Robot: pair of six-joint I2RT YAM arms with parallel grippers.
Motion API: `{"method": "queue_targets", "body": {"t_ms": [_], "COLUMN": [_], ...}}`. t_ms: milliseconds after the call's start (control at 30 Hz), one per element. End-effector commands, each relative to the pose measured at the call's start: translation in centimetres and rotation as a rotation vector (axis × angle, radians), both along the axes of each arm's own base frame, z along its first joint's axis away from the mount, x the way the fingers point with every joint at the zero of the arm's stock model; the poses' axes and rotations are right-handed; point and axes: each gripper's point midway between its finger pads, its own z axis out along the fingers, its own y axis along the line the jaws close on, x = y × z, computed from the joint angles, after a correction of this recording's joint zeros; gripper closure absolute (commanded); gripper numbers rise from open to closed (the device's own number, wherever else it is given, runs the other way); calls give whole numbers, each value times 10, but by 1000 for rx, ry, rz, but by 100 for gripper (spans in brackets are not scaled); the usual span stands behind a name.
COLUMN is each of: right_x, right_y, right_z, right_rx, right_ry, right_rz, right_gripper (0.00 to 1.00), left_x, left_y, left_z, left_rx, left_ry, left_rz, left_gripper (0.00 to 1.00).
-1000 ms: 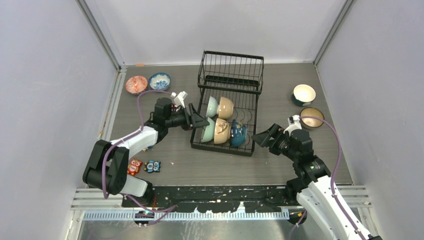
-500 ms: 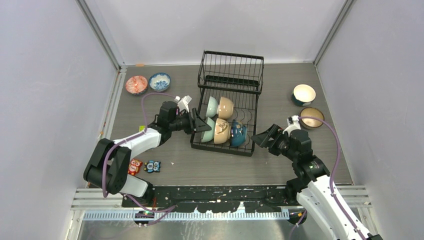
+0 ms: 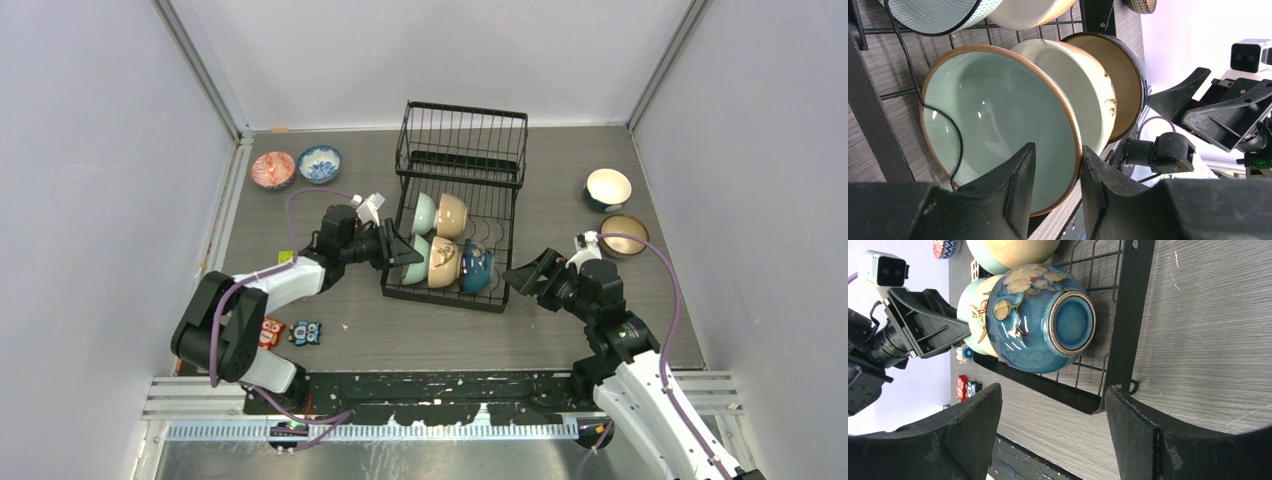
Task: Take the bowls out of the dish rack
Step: Pick up the bowl from the dish rack.
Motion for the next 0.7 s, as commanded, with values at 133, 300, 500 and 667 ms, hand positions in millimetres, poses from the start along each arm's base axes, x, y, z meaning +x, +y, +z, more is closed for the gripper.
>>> {"method": "queue_targets", "body": {"t_ms": [133, 300, 500, 667], "right_x": [3, 3, 4, 4], "right_y": [3, 3, 3, 3], "right_z": [11, 10, 9, 8], "right_rx": [9, 7, -1, -4], "right_ry": [-39, -34, -30, -26], "right_rz": [11, 13, 13, 12], "right_gripper": [21, 21, 21, 21], "left_x": [-4, -4, -5, -5], "left_y": [-9, -12, -14, -16], "left_z": [3, 0, -2, -4], "left_rx": [-26, -27, -33, -31], "left_ry": [-28, -15, -5, 3], "left_rz": [-47, -56, -62, -64], "left_gripper": [65, 69, 67, 64]}}
